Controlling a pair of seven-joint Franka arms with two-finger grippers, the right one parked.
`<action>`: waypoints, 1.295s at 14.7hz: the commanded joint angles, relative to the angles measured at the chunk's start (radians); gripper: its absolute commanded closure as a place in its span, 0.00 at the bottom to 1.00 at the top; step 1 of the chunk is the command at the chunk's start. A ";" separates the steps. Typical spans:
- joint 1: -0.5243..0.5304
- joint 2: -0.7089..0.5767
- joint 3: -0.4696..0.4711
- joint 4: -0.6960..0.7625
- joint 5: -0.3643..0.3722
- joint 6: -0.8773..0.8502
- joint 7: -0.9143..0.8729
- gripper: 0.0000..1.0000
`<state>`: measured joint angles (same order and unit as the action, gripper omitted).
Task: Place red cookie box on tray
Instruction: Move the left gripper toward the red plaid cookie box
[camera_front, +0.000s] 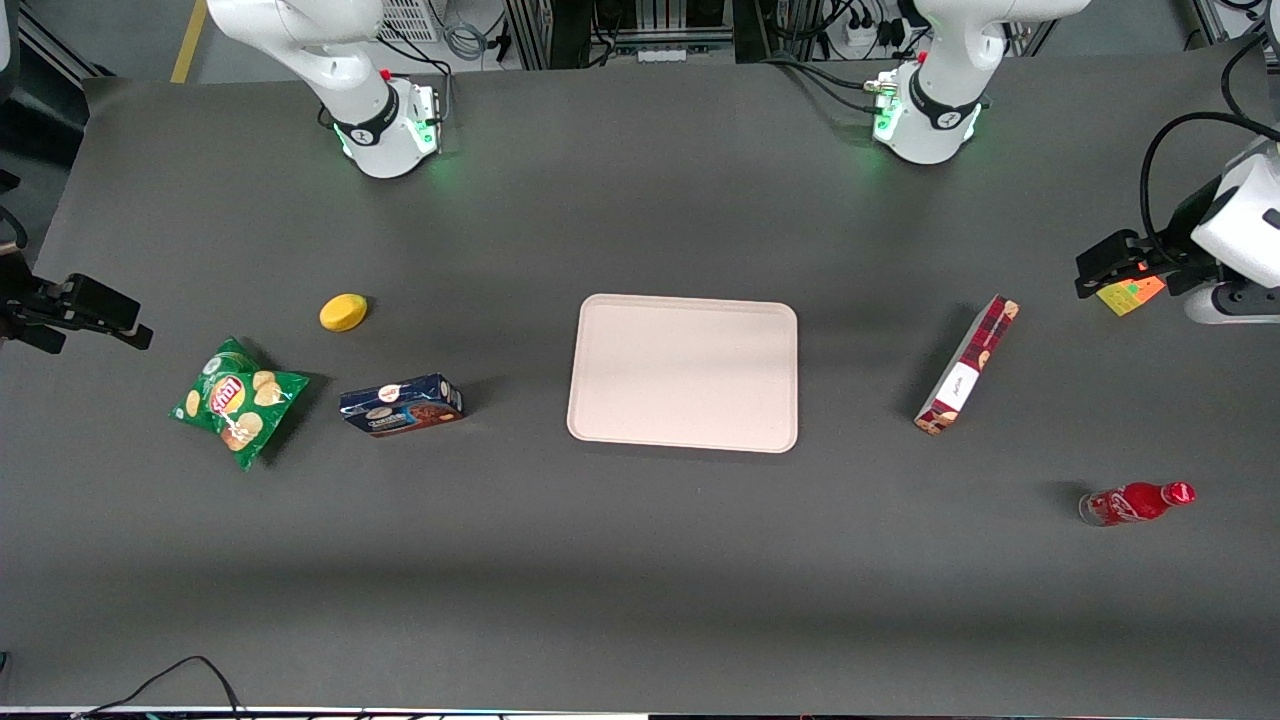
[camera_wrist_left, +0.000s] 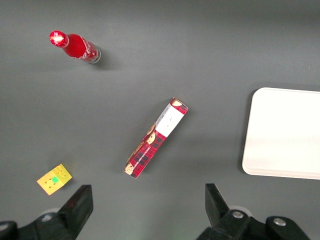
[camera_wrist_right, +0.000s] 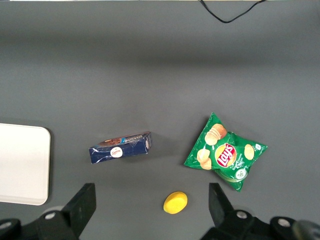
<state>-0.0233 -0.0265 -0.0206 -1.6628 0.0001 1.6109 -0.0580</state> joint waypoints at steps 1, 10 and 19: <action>0.002 0.002 -0.005 0.021 0.043 -0.023 0.026 0.00; 0.002 0.020 -0.004 -0.058 0.024 -0.006 0.092 0.00; -0.006 -0.009 -0.002 -0.461 0.017 0.350 0.133 0.00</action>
<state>-0.0225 0.0079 -0.0223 -1.9565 0.0230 1.7937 0.0220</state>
